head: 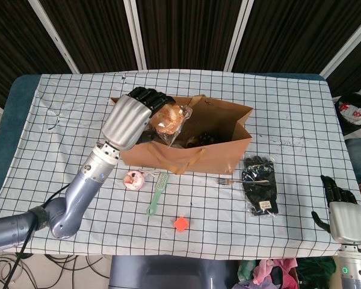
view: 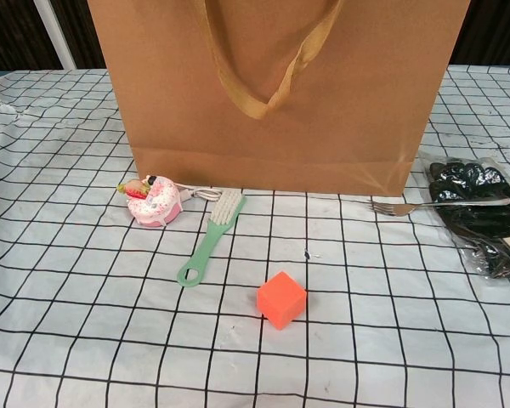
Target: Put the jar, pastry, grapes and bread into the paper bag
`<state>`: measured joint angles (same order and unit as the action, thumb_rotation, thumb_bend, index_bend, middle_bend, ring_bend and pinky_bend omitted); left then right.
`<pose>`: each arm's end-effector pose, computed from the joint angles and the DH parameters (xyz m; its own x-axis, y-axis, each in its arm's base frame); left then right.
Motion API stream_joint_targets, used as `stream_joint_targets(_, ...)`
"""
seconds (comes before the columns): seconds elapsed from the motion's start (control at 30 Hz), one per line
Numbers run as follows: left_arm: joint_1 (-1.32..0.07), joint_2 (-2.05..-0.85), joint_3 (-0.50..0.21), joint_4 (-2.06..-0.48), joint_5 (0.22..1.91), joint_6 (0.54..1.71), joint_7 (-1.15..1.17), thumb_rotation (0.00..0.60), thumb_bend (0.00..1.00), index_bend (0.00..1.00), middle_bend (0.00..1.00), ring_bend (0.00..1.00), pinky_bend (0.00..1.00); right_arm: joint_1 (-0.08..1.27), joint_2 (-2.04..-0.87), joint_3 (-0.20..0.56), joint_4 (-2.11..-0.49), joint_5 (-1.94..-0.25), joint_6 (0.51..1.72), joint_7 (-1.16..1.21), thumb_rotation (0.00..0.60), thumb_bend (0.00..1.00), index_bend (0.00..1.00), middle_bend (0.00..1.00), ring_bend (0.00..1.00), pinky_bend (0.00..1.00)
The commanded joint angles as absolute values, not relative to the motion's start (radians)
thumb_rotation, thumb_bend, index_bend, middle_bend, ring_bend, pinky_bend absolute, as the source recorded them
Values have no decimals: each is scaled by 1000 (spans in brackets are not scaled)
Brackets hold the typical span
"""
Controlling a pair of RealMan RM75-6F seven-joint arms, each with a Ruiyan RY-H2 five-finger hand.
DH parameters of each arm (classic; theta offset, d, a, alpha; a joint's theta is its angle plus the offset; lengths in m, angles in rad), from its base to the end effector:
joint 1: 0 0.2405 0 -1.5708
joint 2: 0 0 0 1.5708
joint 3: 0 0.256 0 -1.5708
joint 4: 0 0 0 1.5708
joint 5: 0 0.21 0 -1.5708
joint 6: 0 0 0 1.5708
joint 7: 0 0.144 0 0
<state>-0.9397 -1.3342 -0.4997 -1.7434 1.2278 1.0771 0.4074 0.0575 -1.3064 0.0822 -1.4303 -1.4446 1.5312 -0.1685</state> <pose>0.0237 0.3737 0.1146 0.2475 -0.2094 0.9460 0.7099 -0.6253 -0.3241 -0.3357 -0.1792 0.1283 0.5349 0.0494 0.8434 -0.8432 0.0937 0.5293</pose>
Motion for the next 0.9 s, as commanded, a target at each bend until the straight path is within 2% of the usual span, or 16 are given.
stream_joint_targets(0.03,-955,-1336,-478,-1733,1185,1040,431,600,75,172,242,130,248,57,-1306,85,-1428,-1441,1530,-166,600,185,31,101,235,236)
stream_joint_targets(0.13,-959,-1324,-471,-1741,1149,1035,466,600,5,113,131,17,145,57,-1306,90,-1425,-1436,1529,-160,600,185,31,101,235,236)
stream_joint_targets(0.23,-966,-1325,-477,-1745,1116,1054,495,600,0,97,87,0,86,56,-1306,90,-1422,-1437,1530,-156,600,185,30,101,234,236)
stream_joint_targets(0.43,-922,-1258,-481,-1861,1109,1133,536,600,0,123,99,12,98,53,-1307,91,-1420,-1446,1542,-156,600,185,31,101,234,236)
stream_joint_targets(0.53,-855,-1170,-465,-1955,1161,1197,549,600,3,121,104,34,142,49,-1305,94,-1421,-1447,1553,-156,600,191,31,101,234,236)
stream_joint_targets(0.63,-765,-1067,-432,-2021,1243,1265,544,600,4,141,120,34,143,46,-1303,96,-1422,-1448,1558,-156,600,191,31,101,234,236)
stream_joint_targets(0.7,-688,-1019,-396,-2047,1315,1333,510,600,4,143,134,34,144,46,-1302,96,-1422,-1447,1557,-160,600,191,31,101,234,236)
stream_joint_targets(0.8,-549,-948,-296,-2043,1423,1420,422,600,4,127,132,34,144,45,-1302,96,-1425,-1446,1555,-162,600,191,30,101,234,236)
stream_joint_targets(0.9,-439,-921,-191,-1964,1510,1475,306,600,4,120,130,34,144,46,-1303,96,-1431,-1448,1556,-171,600,192,31,101,234,236)
